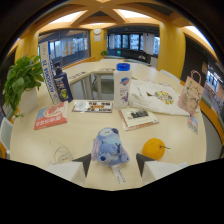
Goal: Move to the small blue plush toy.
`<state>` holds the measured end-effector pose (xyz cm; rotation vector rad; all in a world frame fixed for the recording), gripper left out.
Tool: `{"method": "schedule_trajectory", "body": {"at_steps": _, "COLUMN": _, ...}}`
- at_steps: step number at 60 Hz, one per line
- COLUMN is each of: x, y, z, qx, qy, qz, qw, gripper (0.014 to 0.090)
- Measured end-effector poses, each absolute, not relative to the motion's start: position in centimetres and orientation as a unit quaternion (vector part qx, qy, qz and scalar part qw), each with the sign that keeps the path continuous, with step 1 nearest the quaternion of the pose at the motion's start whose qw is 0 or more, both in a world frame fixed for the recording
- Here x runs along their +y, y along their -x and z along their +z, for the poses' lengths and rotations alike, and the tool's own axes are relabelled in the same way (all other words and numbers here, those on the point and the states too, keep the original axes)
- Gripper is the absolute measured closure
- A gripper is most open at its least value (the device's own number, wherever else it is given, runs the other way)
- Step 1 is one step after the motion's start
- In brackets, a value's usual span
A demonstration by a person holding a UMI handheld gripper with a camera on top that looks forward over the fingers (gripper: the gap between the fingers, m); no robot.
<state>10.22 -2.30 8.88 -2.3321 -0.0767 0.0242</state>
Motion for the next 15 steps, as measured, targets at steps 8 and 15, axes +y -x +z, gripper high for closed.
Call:
{"method": "schedule_trajectory", "body": {"at_steps": 8, "x": -2.22, "y": -10.16, "z": 8.81, "qx": -0.033, "qy": 0.919, "qz": 0.009, "qw": 0.392, "gripper": 0.0195}}
{"method": "schedule_trajectory", "body": {"at_steps": 15, "x": -2.29, "y": -10.12, "z": 8.6, "qx": -0.038, "qy": 0.921, "qz": 0.007, "qw": 0.388, "gripper": 0.0197}}
